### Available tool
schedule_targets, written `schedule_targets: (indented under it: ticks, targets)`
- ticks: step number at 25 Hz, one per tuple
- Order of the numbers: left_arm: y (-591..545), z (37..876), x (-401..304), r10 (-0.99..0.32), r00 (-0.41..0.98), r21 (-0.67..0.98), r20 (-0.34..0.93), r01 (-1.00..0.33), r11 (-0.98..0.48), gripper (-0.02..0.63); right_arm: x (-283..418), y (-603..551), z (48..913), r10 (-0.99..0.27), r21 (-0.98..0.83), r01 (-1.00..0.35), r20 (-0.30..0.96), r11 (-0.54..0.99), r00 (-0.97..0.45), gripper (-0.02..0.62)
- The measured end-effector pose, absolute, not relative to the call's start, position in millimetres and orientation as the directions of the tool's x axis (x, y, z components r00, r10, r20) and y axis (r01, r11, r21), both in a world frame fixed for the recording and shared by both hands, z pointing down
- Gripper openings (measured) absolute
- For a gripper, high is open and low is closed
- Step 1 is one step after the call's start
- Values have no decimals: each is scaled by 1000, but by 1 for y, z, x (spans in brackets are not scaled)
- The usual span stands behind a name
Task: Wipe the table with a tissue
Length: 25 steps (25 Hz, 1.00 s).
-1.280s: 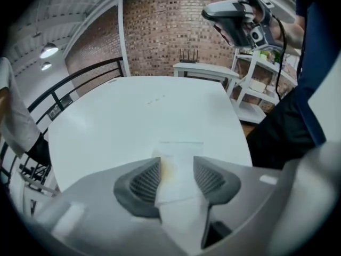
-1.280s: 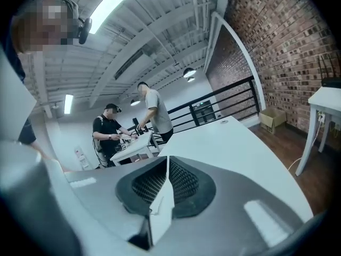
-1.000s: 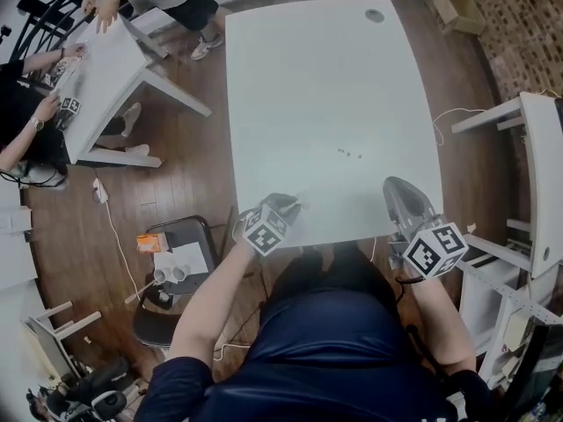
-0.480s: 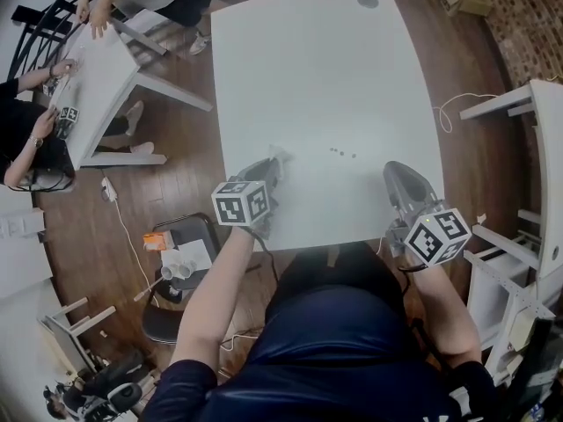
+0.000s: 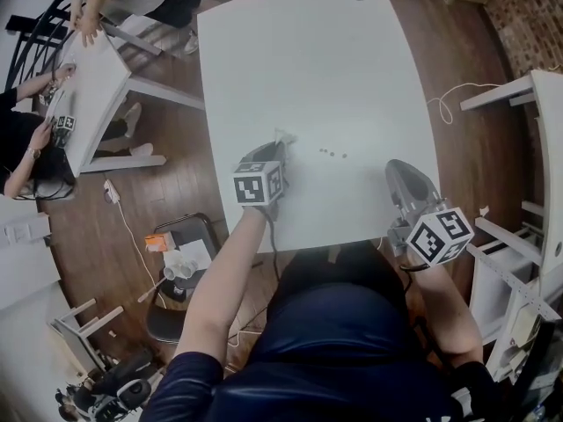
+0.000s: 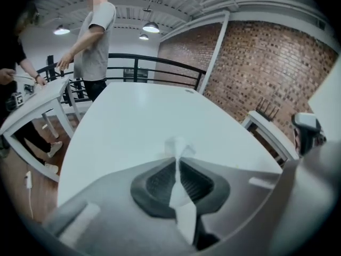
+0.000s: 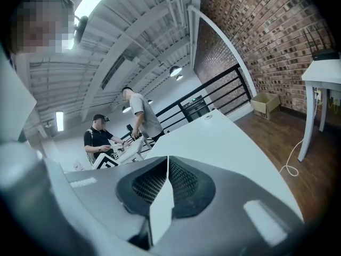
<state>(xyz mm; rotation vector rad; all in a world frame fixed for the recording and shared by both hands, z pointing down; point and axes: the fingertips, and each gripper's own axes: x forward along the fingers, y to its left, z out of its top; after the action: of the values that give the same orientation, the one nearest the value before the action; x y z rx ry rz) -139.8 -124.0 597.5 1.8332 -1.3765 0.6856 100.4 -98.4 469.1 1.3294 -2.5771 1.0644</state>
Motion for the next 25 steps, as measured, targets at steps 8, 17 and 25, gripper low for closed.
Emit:
schedule_targets:
  ticks: [8,17,25]
  targets:
    - [-134,620,-126,-504,247,158,828,-964,-212,19,122,-102,478,-709,-569,-741,351,357,-612,16]
    - [-128,633,-110,-502,199,87,841,-968,-237,18,129,-101,483,-715,-598,-725,335,343,-614,17]
    - [-125,632,-89,-509,199,82,838,-967,-243,18,136,-103,487,-713,-609,-720,336,334,-616,15]
